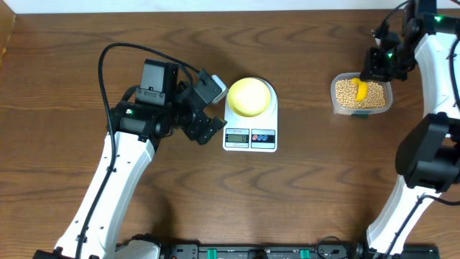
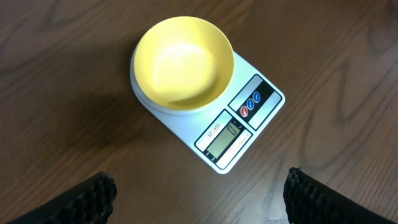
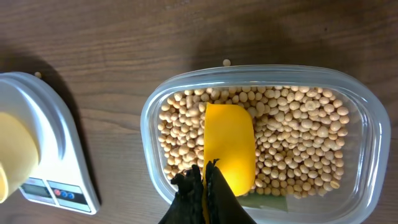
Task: Scoop item into bowl and weigh 50g on scale
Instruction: 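Lower the scoop into the soybeans and drag it to scoop beans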
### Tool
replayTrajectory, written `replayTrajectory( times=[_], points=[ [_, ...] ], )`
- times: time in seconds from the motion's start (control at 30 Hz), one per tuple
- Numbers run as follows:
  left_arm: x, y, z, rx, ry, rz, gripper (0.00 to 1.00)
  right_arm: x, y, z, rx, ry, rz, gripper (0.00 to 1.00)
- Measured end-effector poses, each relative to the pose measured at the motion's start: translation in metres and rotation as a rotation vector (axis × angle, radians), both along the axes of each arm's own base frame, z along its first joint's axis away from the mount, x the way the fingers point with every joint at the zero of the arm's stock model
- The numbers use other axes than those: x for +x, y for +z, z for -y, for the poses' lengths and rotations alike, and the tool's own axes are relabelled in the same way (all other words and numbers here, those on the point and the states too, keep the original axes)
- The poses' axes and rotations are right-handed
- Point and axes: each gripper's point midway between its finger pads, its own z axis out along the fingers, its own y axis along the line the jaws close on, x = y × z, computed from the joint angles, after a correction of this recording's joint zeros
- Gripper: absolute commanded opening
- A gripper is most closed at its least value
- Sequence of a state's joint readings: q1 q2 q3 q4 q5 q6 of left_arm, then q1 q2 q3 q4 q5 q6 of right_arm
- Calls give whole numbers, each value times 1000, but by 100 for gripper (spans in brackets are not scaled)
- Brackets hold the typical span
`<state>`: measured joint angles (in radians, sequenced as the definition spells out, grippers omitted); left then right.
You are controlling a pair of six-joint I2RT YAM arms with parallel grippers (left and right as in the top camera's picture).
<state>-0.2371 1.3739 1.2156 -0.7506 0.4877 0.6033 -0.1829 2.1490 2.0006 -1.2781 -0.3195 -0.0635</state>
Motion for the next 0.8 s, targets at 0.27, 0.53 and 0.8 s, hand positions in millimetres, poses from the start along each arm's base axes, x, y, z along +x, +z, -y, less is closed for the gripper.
replayTrajectory(
  times=[0.27, 0.53, 0.8],
  points=[
    [0, 0, 0, 0, 0, 0, 88, -2, -2, 7, 68, -21, 4, 1],
    [0, 0, 0, 0, 0, 0, 88, -12, -16, 8, 201, -44, -11, 1],
    [0, 0, 0, 0, 0, 0, 88, -17, -18, 11, 284, -54, -5, 1]
  ],
)
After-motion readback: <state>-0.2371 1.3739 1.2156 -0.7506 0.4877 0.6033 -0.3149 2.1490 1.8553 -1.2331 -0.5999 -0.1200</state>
